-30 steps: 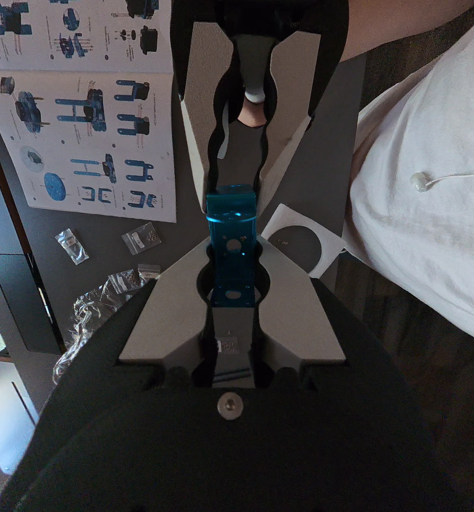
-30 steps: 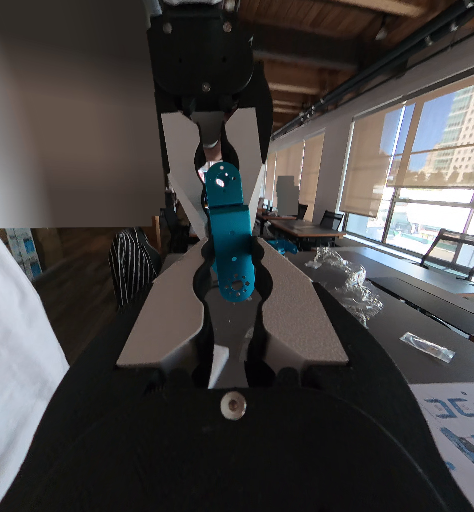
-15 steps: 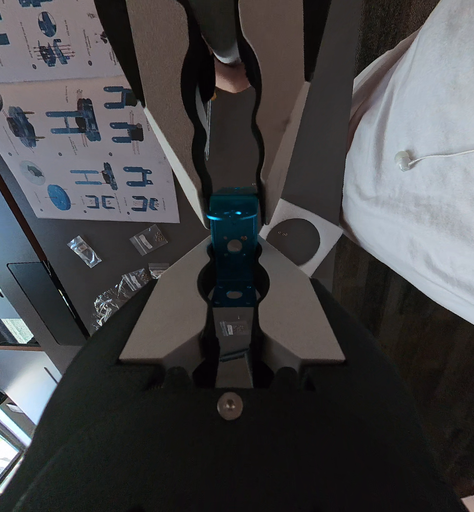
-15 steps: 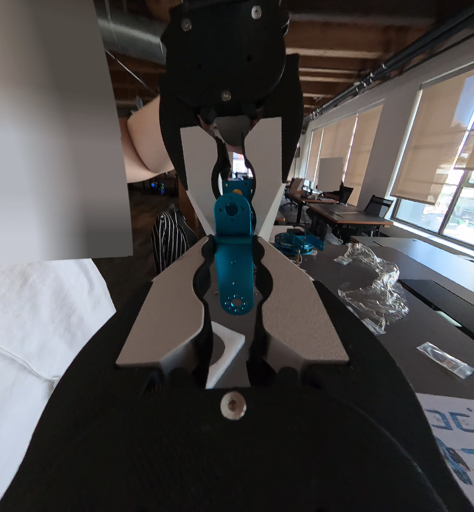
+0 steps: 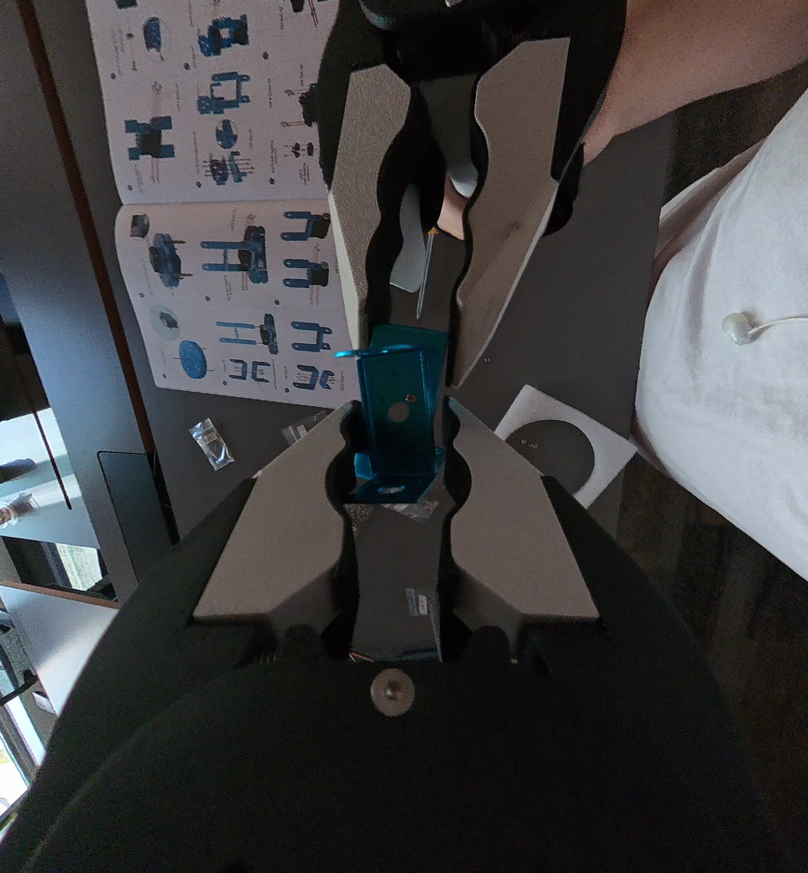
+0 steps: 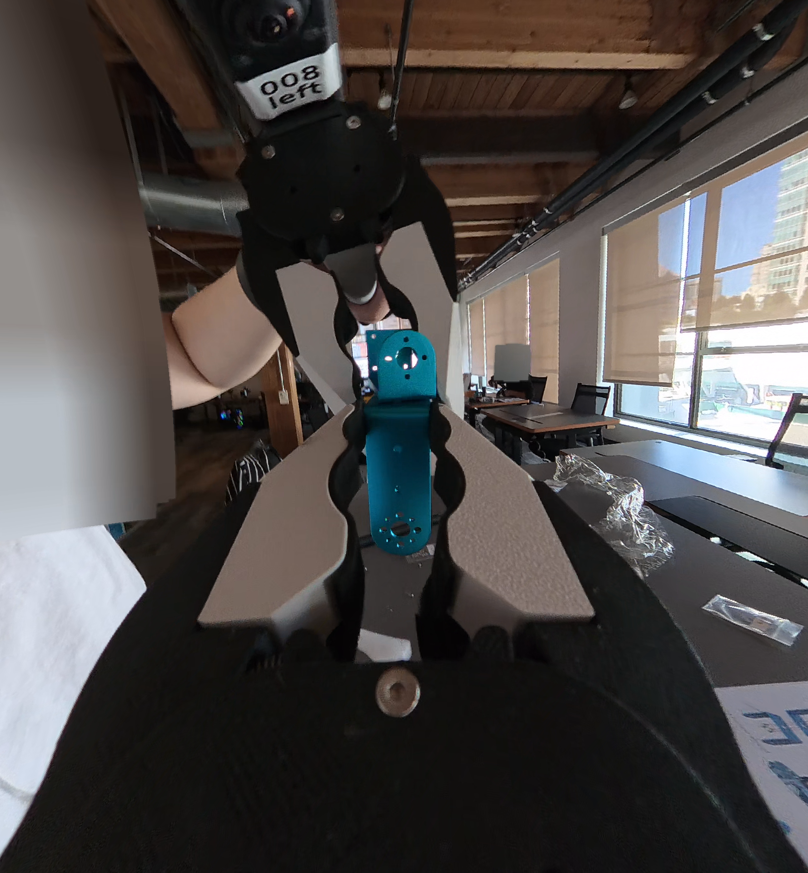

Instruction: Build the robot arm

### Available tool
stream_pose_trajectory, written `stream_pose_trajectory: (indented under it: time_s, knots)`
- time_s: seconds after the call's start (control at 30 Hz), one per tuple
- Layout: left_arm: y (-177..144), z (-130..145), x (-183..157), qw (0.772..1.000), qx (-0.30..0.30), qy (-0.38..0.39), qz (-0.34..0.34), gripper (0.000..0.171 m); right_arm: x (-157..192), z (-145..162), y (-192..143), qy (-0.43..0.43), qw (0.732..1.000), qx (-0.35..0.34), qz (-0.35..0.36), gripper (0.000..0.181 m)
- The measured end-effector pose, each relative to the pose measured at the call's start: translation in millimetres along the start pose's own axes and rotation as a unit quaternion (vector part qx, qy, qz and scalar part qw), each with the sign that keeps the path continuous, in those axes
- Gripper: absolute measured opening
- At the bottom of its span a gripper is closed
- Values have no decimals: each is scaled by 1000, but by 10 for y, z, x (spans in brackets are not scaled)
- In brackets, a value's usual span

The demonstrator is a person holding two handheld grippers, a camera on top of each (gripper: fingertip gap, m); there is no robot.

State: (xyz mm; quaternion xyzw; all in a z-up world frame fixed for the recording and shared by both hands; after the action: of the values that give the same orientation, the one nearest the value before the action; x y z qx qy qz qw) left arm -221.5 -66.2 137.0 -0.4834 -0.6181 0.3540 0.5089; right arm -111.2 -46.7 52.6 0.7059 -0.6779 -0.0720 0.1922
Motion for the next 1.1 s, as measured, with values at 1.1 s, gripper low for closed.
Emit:
stream_pose_trajectory:
  time_s: [1.1]
  knots:
    - [-177,-47,-81,996,-57,70,6,31,19,-6,-49,35,998,-28,-38,24]
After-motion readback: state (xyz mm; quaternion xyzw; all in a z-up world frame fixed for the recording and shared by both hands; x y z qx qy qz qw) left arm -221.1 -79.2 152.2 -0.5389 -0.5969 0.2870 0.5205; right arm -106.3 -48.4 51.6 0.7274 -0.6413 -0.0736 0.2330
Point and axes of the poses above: each gripper's, where its closed fingertips meet, y out along the fingers, z out of its underside, x = y × z across the jaws, the point moved 9 cm from there along -y, back along the fingers, and after that the axes turned 5 degrees about y, right-handed, at the moved point
